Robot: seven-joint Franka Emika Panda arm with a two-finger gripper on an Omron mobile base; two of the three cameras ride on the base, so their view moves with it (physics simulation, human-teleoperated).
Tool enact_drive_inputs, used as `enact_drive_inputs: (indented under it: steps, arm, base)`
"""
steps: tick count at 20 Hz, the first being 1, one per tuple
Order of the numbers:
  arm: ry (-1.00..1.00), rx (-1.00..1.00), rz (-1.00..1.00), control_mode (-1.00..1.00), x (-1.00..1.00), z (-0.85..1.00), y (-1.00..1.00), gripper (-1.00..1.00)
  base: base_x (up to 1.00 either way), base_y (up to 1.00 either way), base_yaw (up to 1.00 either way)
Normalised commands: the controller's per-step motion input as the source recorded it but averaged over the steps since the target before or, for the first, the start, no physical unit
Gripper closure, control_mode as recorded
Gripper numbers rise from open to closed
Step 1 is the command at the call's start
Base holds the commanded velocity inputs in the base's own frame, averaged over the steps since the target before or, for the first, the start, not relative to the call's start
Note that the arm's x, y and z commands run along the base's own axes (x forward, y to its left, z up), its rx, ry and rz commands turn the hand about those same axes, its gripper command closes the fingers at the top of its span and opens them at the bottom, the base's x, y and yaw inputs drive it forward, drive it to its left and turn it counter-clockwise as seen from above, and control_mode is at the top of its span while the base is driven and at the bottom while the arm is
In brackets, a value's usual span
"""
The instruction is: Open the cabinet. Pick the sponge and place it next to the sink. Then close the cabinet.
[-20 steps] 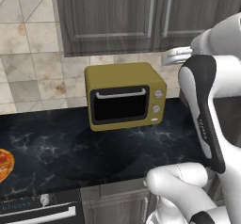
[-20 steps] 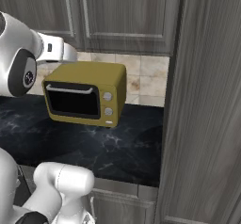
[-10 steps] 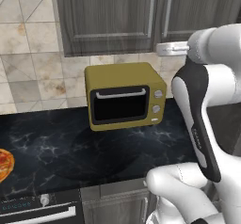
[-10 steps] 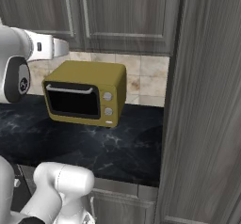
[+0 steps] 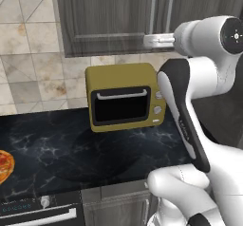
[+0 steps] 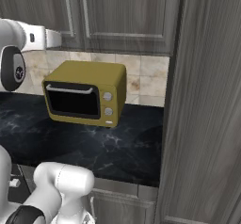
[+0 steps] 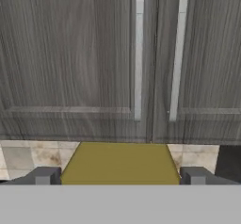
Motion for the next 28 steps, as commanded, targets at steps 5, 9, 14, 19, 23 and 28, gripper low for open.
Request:
enact_drive_inputs:
  steps: [5, 9, 14, 19, 23, 28]
  arm:
    - [0.0, 0.0, 0.0, -1.0, 0.36, 0.07, 0.01, -1.0]
    - [0.0, 0.01, 0.01, -1.0, 0.39, 0.01, -0.11, -1.0]
    - [0.02, 0.0, 0.01, -1.0, 0.15, 0.05, -0.13, -1.0]
    - [0.2, 0.0, 0.0, -1.0, 0.0, 0.24, -0.01, -1.0]
    - [0.33, 0.0, 0.0, -1.0, 0.03, 0.14, 0.0, -1.0]
    - [0.1, 0.0, 0.0, -1.0, 0.1, 0.0, 0.0, -1.0]
  base:
    - [0.0, 0.0, 0.0]
    - [0.0, 0.0, 0.0]
    - [0.0, 0.0, 0.0]
    - [0.0, 0.0, 0.0]
    - [0.0, 0.0, 0.0]
    - [0.0, 0.0, 0.0]
